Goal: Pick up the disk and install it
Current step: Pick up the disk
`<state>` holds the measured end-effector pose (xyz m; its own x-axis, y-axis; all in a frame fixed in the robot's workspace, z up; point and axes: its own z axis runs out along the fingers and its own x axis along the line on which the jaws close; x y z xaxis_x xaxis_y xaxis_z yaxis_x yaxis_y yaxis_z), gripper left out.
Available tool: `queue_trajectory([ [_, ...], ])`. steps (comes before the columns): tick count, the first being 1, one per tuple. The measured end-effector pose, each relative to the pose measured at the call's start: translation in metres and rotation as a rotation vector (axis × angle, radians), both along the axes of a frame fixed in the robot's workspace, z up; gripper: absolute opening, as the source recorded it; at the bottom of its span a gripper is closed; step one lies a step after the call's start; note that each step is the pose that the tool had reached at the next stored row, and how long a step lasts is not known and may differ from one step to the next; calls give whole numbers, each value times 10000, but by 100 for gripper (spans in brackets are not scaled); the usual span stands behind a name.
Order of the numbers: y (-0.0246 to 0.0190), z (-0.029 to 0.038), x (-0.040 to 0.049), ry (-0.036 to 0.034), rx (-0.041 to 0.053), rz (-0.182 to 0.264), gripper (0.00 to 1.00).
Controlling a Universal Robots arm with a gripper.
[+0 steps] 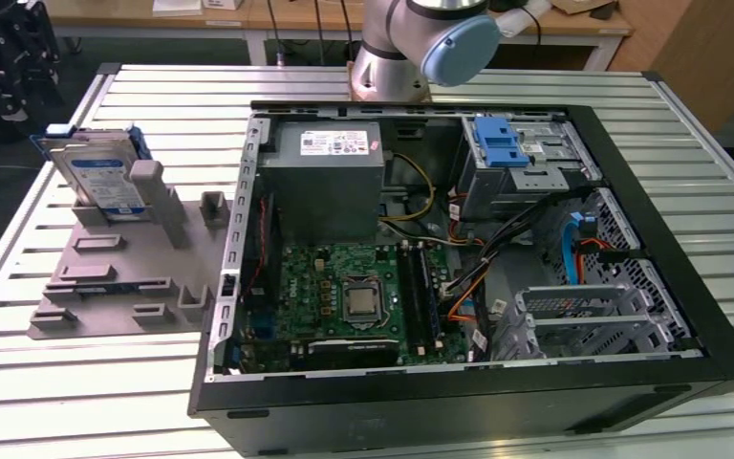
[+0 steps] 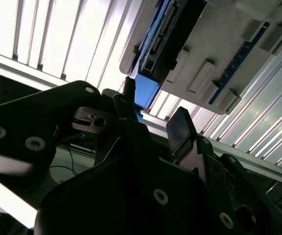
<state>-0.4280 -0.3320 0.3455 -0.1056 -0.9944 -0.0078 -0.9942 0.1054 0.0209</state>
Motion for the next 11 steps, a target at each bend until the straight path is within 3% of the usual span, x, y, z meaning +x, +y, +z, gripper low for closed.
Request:
queue_trajectory([
  [7, 10, -81, 0, 0, 0, 1, 53],
  [11, 10, -84, -5, -15, -1, 0, 53],
])
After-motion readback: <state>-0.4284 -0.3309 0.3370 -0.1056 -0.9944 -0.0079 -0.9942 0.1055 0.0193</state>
